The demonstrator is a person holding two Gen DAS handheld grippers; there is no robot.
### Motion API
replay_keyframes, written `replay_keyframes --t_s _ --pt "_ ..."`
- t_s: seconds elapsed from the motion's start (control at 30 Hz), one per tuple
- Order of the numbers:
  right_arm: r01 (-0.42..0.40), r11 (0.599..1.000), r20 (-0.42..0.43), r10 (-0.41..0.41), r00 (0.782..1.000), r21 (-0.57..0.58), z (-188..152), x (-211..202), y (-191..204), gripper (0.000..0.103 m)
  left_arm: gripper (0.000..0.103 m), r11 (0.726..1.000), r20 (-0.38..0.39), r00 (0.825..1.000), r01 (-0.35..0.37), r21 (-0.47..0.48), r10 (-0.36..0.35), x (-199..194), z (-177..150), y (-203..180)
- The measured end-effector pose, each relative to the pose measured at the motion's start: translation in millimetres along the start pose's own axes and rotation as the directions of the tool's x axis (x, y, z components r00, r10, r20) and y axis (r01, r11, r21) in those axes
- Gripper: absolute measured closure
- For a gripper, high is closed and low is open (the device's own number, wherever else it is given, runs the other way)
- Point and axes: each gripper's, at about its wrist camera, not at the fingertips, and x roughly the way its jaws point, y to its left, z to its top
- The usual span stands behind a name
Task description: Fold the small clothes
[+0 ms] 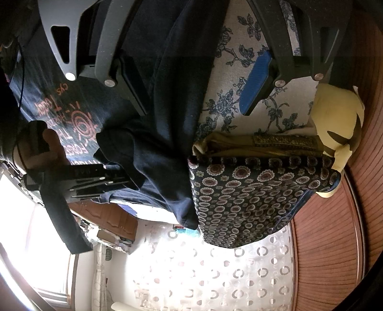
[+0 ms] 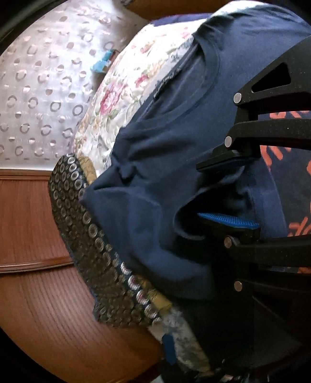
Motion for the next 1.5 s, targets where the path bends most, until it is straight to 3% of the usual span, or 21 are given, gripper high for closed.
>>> replay_keyframes --t_s 0.07,0.1,0.13,0.2,0.37,0.47,0.5,0.6,1.0,1.17,1.33,1.5 --pt "0.032 0.999 -0.009 -0.033 0.999 -0.007 1.0 3.5 -6.4 0.074 0.025 1.0 0.001 1.0 -0.002 0.001 0.002 -0.1 0.2 -0.4" --pt "0.032 0.999 -0.009 -0.032 0.999 -0.011 3.8 3.9 -6.4 0.096 0.025 1.0 0.001 1.0 -0.004 0.001 0.004 -0.1 0.1 -0.3" --pt "0.027 0.999 -0.006 -0.027 1.0 -0.019 7.8 5.2 -3.3 0.101 0.025 1.0 0.001 1.0 -0.005 0.001 0.005 0.1 0.5 0.1" --pt "0.032 0.999 0.039 -0.032 0.999 -0.017 10.1 -2.1 -4.4 0.101 0.025 1.0 0.001 1.0 -0.003 -0.001 0.003 0.2 0.3 0.2" --pt "0.097 0.986 0.145 -0.116 0.983 0.133 5.3 -33.9 -30.3 0.101 0.025 1.0 0.002 1.0 -0.003 -0.001 0.003 0.4 0.4 0.8" --pt "0.173 0.959 0.094 -0.197 0.976 0.224 1.5 -32.5 -52.7 0.101 0.025 1.0 0.003 1.0 -0.005 0.0 0.005 0.6 0.2 0.5" --pt "0.176 0.956 0.077 -0.199 0.977 0.235 -0.1 -30.2 -56.1 0.097 0.025 1.0 0.004 1.0 -0.005 0.0 0.005 0.3 0.1 0.1" --pt "0.227 0.949 0.031 -0.24 0.97 0.22 -3.5 -24.8 -58.4 0.071 0.025 1.0 0.005 1.0 -0.007 -0.001 0.007 0.2 -0.1 0.4" --pt "0.251 0.944 0.051 -0.268 0.962 0.216 -12.1 -48.1 -44.3 0.069 0.025 1.0 0.022 1.0 -0.012 0.004 0.012 -6.1 1.4 -3.4" --pt "0.184 0.957 0.078 -0.206 0.975 0.224 -28.0 -61.9 -31.7 0.069 0.025 1.0 0.042 0.999 -0.003 0.017 0.003 -11.7 8.5 -10.5" --pt "0.033 0.979 0.112 -0.056 0.992 0.2 -40.0 -69.3 -2.3 0.069 0.025 1.0 0.067 0.998 0.006 0.023 -0.008 -19.2 12.0 -19.2" --pt "-0.077 0.984 0.09 0.063 0.994 0.161 -46.8 -58.0 29.2 0.069 0.025 0.999 0.076 0.997 0.007 0.032 -0.009 -24.1 13.3 -24.0"
